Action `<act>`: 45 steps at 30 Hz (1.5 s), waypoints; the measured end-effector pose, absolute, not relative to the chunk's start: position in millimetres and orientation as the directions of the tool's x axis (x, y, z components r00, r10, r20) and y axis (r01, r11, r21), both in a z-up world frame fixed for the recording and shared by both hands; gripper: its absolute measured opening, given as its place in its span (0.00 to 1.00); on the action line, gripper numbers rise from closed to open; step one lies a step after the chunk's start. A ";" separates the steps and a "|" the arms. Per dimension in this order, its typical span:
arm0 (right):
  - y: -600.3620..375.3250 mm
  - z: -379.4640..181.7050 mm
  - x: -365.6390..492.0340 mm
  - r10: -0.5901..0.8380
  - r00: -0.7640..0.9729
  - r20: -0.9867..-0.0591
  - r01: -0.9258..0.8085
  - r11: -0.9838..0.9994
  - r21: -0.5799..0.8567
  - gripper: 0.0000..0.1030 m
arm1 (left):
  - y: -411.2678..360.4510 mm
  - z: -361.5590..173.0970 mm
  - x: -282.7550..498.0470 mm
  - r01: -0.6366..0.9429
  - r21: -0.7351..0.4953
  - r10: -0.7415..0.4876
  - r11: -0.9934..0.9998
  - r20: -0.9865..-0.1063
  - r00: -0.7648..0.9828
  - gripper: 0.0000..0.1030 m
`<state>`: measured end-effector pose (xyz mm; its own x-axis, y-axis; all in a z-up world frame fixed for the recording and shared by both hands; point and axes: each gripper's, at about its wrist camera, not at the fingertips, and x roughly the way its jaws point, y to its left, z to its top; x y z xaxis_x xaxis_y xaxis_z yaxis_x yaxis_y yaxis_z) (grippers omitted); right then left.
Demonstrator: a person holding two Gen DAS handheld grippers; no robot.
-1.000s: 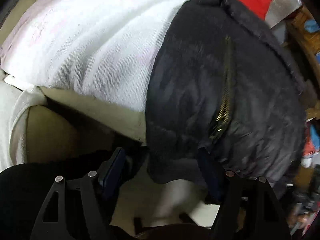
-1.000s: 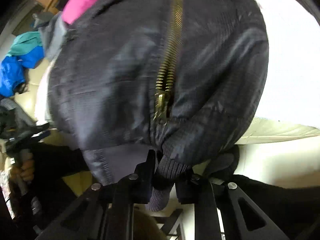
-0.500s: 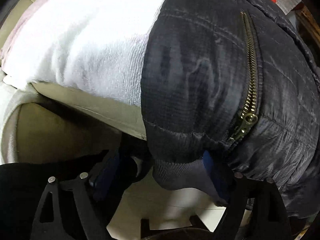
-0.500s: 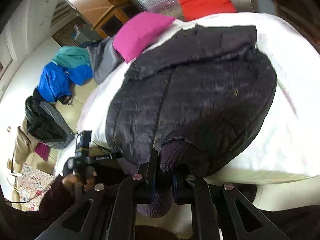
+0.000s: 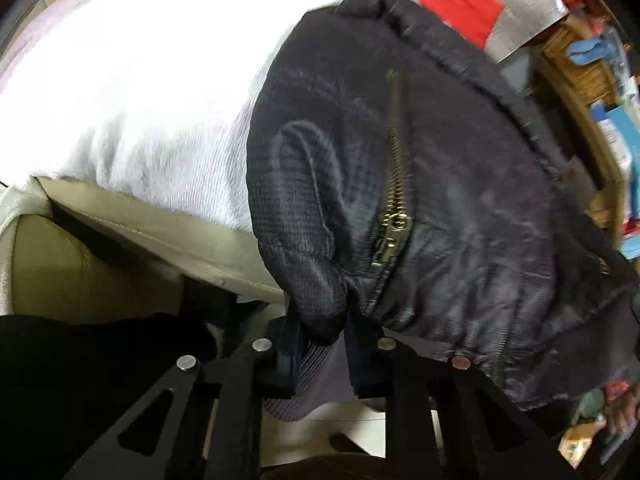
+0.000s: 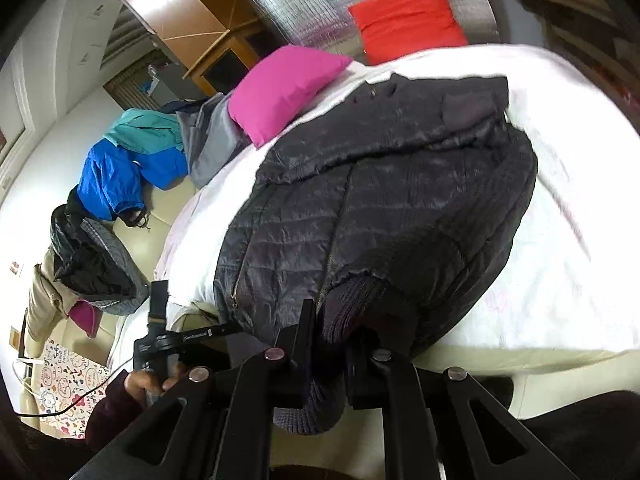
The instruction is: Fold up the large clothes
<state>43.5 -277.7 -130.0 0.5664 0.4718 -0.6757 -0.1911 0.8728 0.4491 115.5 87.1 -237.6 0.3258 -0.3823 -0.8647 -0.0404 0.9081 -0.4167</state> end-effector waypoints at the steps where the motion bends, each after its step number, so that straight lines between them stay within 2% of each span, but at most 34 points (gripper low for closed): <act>1: -276.6 -125.9 45.0 0.471 0.573 -0.671 -0.198 0.874 0.443 0.12 | 89.8 -230.8 113.9 -0.040 -0.441 -0.404 0.897 -0.852 0.334 0.18; 5: -276.2 -101.9 56.6 0.472 0.628 -0.619 -0.231 0.872 0.431 0.12 | 110.4 -195.0 112.3 -0.025 -0.533 -0.482 0.846 -0.783 0.393 0.17; 8: -284.0 -85.8 70.3 0.475 0.676 -0.564 -0.235 0.864 0.446 0.12 | 121.7 -154.7 120.6 0.024 -0.556 -0.503 0.831 -0.732 0.460 0.17; 15: -316.6 -59.7 124.1 0.459 0.775 -0.434 -0.206 0.833 0.514 0.12 | 129.7 -98.0 183.1 0.088 -0.603 -0.540 0.793 -0.630 0.558 0.17; 20: -340.1 -52.0 172.7 0.402 0.845 -0.353 -0.162 0.821 0.547 0.12 | 113.2 -86.1 253.3 0.066 -0.640 -0.534 0.766 -0.575 0.619 0.17; 25: -378.1 -66.3 241.5 0.318 0.905 -0.282 -0.074 0.771 0.632 0.12 | 96.7 -92.4 322.3 0.033 -0.647 -0.503 0.762 -0.558 0.660 0.17; 29: -400.3 -87.2 289.2 0.254 0.923 -0.288 -0.003 0.756 0.655 0.12 | 82.6 -105.3 374.7 0.003 -0.651 -0.478 0.759 -0.553 0.682 0.17; 33: -420.6 -108.9 335.7 0.189 0.916 -0.353 0.087 0.767 0.636 0.12 | 56.9 -126.7 432.2 -0.026 -0.633 -0.458 0.774 -0.588 0.667 0.17; 39: -441.9 -118.2 370.6 0.116 0.921 -0.373 0.145 0.786 0.601 0.12 | 47.3 -139.3 473.6 -0.033 -0.623 -0.458 0.781 -0.608 0.649 0.17; 43: -459.2 -122.0 383.7 0.127 0.929 -0.347 0.145 0.740 0.657 0.12 | 43.5 -146.2 494.8 -0.039 -0.620 -0.456 0.784 -0.617 0.641 0.17; 45: -462.1 -124.9 391.2 0.157 0.902 -0.402 0.173 0.723 0.669 0.12 | 41.1 -150.9 499.4 -0.038 -0.600 -0.444 0.799 -0.632 0.635 0.18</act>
